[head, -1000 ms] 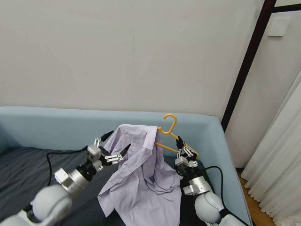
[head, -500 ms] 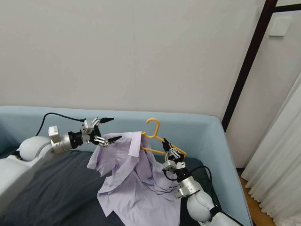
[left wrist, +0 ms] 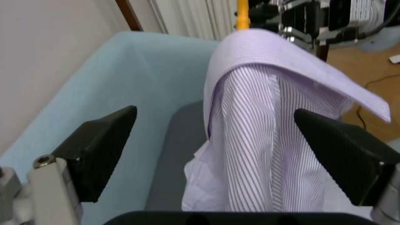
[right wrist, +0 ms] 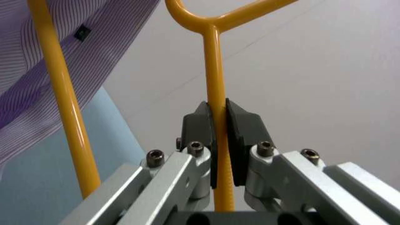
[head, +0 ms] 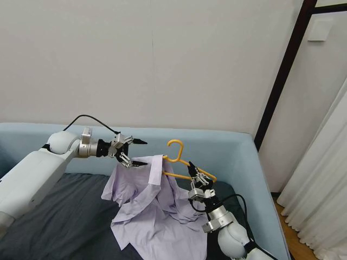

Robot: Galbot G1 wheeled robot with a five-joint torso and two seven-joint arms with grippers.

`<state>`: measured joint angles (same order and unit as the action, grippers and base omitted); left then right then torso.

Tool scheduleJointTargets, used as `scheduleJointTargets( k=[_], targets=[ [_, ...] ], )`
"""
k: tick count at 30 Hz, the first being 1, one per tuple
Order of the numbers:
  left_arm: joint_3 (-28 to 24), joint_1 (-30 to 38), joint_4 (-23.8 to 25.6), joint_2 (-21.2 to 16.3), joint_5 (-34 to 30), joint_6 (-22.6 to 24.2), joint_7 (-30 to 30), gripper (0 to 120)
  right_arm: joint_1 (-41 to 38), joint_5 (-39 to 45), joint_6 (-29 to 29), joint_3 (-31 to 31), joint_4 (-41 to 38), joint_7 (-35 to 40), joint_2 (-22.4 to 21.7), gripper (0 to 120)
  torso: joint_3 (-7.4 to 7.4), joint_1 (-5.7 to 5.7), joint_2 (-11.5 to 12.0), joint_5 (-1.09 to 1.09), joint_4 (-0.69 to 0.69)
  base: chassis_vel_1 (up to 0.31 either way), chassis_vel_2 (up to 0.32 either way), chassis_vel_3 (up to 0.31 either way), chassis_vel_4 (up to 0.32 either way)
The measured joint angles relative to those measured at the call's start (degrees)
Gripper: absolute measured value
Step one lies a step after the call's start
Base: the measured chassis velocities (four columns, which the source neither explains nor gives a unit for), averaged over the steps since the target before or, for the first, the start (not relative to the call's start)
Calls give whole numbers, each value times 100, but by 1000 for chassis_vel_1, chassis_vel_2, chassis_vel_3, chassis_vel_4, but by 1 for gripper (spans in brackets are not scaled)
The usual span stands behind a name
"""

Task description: Pick up the clothes from the sofa and hang them on the clothes hanger.

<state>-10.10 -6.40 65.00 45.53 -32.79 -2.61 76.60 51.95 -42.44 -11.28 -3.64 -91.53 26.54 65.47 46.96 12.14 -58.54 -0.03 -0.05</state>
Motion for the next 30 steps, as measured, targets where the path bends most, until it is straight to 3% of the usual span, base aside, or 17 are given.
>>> scheduleJointTargets(
  k=[2, 6, 10, 11, 25, 30],
  targets=[
    [1, 51, -89, 52, 149, 84, 176, 97, 0, -40, -8, 15, 3, 7, 23, 4, 0, 0, 0, 0, 0, 0, 0, 0, 0],
    [68, 213, -490, 309, 657, 242, 779, 77, -1, -256, -52, 111, 35, 13, 100, 4, 0, 0, 0, 0, -1, 0, 0, 0, 0],
    [81, 291, -698, 452, 818, 258, 918, 69, -11, -320, -65, 145, 40, 13, 122, 4, 0, 0, 0, -1, -2, 0, 0, 0, 0],
    [84, 362, -859, 576, 929, 259, 1002, 59, -13, -363, -70, 160, 41, 13, 124, 4, 0, 0, 0, -1, -2, 0, 0, 0, 0],
    [13, 587, -1272, 965, 1111, 254, 1143, 11, 28, -467, -86, 309, 67, 27, 140, 4, 0, 0, -1, 0, -2, 0, 0, 0, 0],
    [17, 592, -1339, 1017, 1119, 238, 1139, 5, 27, -452, -77, 312, 69, 69, 149, 4, 0, 0, 0, -1, -1, 0, 0, 0, 0]
  ],
)
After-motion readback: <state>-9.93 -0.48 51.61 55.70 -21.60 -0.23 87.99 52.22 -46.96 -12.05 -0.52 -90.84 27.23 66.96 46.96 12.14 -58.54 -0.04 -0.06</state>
